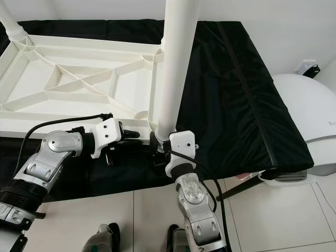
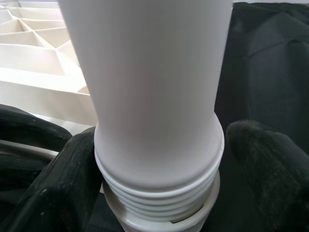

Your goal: Building children table

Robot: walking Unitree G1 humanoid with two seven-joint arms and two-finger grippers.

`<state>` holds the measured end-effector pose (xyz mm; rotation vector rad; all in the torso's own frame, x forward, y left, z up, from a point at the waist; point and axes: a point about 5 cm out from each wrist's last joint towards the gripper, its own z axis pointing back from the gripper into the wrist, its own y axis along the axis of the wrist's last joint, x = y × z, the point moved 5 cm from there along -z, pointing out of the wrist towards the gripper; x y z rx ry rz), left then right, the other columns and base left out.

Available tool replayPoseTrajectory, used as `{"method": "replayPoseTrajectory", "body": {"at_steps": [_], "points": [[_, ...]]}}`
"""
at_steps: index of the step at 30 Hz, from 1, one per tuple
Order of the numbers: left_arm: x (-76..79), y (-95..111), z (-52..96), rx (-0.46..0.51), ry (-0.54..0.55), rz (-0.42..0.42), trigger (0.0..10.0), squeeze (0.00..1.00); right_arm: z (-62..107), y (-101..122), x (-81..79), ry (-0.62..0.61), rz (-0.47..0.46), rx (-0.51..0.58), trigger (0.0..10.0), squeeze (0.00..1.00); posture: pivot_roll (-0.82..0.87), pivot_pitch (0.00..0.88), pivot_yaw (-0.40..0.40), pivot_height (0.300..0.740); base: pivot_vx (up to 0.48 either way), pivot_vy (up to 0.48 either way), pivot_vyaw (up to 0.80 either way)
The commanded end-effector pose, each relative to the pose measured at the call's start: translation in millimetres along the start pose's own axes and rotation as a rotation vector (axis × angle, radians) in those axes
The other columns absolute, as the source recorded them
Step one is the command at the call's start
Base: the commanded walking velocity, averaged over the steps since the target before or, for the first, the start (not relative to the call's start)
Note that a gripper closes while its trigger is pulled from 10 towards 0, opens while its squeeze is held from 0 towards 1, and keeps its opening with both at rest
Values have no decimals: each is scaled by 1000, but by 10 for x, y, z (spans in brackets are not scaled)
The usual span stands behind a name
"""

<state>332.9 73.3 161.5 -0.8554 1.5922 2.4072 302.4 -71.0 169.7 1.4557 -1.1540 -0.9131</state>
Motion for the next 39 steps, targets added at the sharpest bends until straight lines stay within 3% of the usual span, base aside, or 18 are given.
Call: {"method": "replayPoseTrajectory", "body": {"at_steps": [1,9,14,25,26,39], "points": [[-41,-62,79,-8,47,31,10000,0,26,-21,46,-1,-3,-3,10000,0,98,247,-17,740,0,0,0],[-22,-65,72,-8,38,31,10000,0,5,51,132,29,3,35,10000,0,88,249,-13,740,0,0,0],[-12,-66,49,-7,26,29,10000,0,4,108,196,173,13,54,10000,0,79,249,-10,740,0,0,0],[-20,-60,40,-4,26,27,10000,0,-3,112,227,205,39,60,10000,0,79,243,-12,740,0,0,0],[-25,-57,41,-3,29,27,10000,0,-16,154,238,210,31,84,0,0,81,240,-14,740,0,0,0],[-42,-63,58,-7,38,22,10000,0,-91,290,320,207,22,154,0,0,87,226,-16,740,0,0,0]]}}
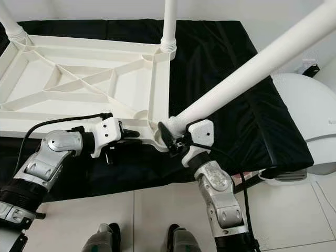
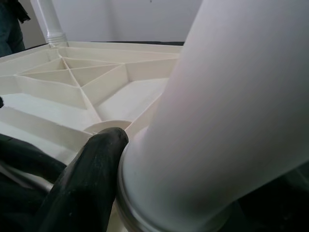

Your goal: Building children table

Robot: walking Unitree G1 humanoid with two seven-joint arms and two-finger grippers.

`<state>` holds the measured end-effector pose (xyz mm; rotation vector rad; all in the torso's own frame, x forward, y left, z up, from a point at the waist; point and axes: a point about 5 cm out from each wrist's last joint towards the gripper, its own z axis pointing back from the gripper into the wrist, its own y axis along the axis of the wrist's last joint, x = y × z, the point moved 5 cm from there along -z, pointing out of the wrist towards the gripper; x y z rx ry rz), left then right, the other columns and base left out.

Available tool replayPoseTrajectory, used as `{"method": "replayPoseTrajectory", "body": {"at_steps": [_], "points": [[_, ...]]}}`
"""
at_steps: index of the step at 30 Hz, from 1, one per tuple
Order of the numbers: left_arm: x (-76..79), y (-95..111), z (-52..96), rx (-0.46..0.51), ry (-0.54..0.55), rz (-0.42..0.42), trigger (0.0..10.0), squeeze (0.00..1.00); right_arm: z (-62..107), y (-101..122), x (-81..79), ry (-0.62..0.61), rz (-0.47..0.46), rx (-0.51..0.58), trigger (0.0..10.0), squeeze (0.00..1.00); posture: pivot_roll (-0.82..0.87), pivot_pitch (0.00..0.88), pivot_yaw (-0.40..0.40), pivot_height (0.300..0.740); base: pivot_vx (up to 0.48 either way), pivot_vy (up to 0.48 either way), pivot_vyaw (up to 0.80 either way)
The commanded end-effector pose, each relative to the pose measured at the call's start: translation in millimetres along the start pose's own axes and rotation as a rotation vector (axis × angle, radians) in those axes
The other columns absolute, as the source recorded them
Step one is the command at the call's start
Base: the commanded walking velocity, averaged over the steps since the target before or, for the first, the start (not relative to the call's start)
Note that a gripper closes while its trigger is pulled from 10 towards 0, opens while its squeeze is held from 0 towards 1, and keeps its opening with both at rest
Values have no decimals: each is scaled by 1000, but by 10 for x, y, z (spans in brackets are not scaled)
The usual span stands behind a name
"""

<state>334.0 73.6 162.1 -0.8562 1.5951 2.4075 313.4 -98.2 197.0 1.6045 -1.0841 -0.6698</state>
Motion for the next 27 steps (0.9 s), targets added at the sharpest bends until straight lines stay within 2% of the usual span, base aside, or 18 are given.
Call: {"method": "replayPoseTrajectory", "body": {"at_steps": [1,9,15,16,18,19,24,25,26,27], "points": [[-31,-64,57,-9,36,19,10000,0,-20,64,45,-6,10,35,0,0,86,223,-15,740,0,0,0],[-41,-68,59,-11,38,15,10000,0,-80,146,116,-14,14,69,0,0,85,216,-16,740,0,0,0],[-75,-55,76,-7,51,15,10000,0,-93,129,180,-15,29,60,0,0,85,217,-18,740,0,0,0],[-81,-57,77,-7,53,27,10000,1000,-96,117,195,-16,33,54,8941,0,86,219,-18,740,0,0,0],[-81,-57,77,-7,53,27,10000,1000,-96,117,195,-16,33,54,8941,0,86,219,-18,740,0,0,0],[-86,-59,78,-6,55,35,10000,1000,-100,109,205,-17,36,50,10000,0,86,219,-18,740,0,0,0],[-88,-56,92,-15,44,36,10000,1000,-109,65,204,2,42,28,10000,0,88,223,-18,740,0,0,0],[-93,-57,100,-20,41,30,10000,325,-112,52,208,8,43,21,10000,0,87,224,-18,740,0,0,0],[-93,-57,100,-20,41,30,10000,325,-112,52,208,8,43,21,10000,0,87,224,-18,740,0,0,0],[-97,-40,110,-15,38,26,10000,0,-115,36,214,19,42,11,10000,0,86,224,-17,740,0,0,0]]}}
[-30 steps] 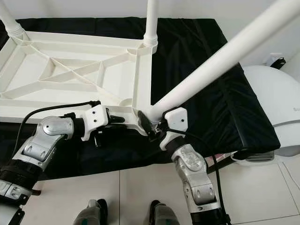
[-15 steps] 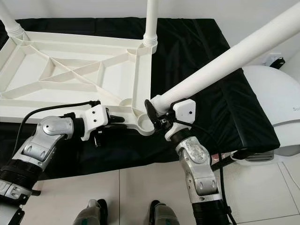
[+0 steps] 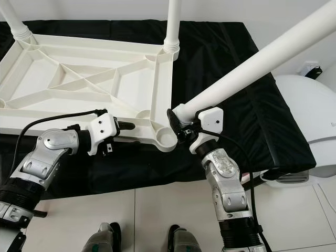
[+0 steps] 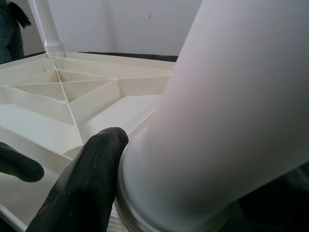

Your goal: Building children table

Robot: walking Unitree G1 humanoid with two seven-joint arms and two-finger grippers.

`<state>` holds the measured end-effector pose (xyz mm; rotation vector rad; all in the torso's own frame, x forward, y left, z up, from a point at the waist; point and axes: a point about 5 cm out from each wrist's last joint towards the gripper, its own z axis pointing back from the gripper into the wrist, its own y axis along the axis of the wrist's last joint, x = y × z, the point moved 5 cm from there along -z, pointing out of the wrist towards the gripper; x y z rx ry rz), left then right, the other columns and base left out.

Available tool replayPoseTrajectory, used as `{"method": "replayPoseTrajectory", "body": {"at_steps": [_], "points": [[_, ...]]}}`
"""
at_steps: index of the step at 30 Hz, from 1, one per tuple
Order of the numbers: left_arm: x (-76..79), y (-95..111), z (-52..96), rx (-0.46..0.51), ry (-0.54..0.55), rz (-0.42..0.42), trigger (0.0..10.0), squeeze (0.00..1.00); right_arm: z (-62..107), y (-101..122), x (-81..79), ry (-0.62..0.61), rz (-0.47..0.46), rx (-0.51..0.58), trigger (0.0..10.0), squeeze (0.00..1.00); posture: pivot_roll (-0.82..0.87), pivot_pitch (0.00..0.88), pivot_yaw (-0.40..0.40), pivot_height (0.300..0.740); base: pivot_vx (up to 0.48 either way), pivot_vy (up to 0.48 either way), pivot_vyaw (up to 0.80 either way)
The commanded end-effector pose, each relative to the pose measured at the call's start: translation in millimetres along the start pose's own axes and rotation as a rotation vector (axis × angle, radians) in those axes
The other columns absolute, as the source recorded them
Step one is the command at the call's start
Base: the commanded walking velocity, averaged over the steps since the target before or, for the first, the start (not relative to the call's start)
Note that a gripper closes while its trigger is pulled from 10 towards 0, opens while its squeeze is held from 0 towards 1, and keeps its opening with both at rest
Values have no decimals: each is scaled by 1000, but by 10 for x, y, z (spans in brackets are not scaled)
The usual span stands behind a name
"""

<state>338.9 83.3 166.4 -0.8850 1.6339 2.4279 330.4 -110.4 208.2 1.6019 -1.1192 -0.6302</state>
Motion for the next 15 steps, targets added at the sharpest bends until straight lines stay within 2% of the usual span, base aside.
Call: {"method": "replayPoseTrajectory", "body": {"at_steps": [1,5,7,8,10,11,15], "points": [[-16,-13,31,-14,3,-7,10000,0,9,-23,19,14,4,-13,10000,0,86,224,-17,740,0,0,0],[-32,67,48,19,-4,1,10000,0,0,-50,44,32,12,-29,10000,0,87,226,-17,740,0,0,0],[-78,218,65,81,0,21,10000,0,-16,-81,101,45,26,-48,10000,0,86,228,-18,740,0,0,0],[-78,218,65,81,0,21,10000,0,-16,-81,101,45,26,-48,10000,0,86,228,-18,740,0,0,0],[-175,411,96,158,21,45,10000,0,-40,-117,192,46,47,-76,10000,0,86,227,-19,740,0,0,0],[-175,411,96,158,21,45,10000,0,-40,-117,192,46,47,-76,10000,0,86,227,-19,740,0,0,0],[-301,629,137,233,48,52,10000,0,-60,-137,284,56,61,-102,10000,0,87,228,-21,740,0,0,0]]}}
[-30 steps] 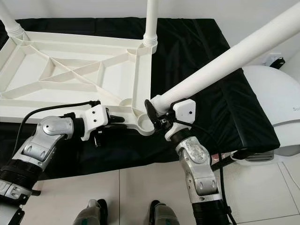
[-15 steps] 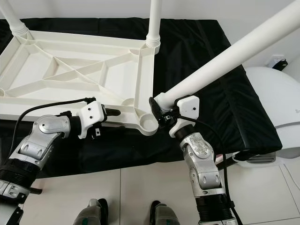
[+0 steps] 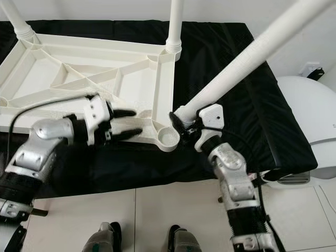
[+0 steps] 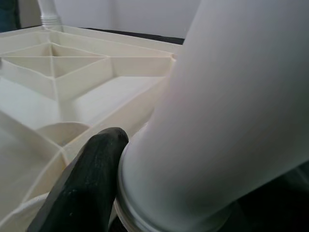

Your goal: Building children table

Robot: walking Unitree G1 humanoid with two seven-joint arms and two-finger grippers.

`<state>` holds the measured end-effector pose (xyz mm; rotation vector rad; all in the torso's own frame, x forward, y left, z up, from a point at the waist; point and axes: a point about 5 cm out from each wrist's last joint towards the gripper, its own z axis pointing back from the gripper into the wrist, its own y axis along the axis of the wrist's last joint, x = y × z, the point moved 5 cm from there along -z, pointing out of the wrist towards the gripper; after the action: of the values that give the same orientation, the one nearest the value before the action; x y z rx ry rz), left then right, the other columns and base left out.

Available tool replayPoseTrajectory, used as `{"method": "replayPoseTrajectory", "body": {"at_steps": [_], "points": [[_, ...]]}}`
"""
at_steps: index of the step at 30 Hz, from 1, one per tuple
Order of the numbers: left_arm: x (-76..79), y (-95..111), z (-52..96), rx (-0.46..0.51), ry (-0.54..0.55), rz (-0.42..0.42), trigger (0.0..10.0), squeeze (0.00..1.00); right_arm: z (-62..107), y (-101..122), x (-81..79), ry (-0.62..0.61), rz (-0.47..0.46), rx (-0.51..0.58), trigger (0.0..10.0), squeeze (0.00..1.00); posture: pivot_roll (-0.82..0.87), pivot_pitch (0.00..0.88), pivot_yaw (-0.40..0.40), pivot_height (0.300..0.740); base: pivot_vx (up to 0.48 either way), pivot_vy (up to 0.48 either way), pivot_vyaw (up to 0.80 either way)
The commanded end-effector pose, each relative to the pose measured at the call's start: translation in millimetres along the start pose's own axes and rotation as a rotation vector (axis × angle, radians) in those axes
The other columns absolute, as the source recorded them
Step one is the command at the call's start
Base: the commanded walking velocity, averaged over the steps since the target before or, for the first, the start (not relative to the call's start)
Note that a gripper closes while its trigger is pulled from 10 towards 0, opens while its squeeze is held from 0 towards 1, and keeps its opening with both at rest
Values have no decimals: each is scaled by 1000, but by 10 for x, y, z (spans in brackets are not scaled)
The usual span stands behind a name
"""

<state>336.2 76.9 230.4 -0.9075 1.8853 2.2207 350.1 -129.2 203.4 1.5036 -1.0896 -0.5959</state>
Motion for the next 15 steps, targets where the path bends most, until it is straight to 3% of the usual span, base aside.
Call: {"method": "replayPoseTrajectory", "body": {"at_steps": [1,9,15], "points": [[-52,132,-1,47,4,23,10000,0,0,-24,60,20,9,-22,10000,0,87,228,-21,740,0,0,0],[-282,520,-66,157,53,9,10000,0,-66,51,130,129,32,-37,10000,0,87,221,-25,740,0,0,0],[-320,769,-186,224,38,17,10000,0,-133,127,72,254,40,-36,10000,0,87,215,-30,740,0,0,0]]}}
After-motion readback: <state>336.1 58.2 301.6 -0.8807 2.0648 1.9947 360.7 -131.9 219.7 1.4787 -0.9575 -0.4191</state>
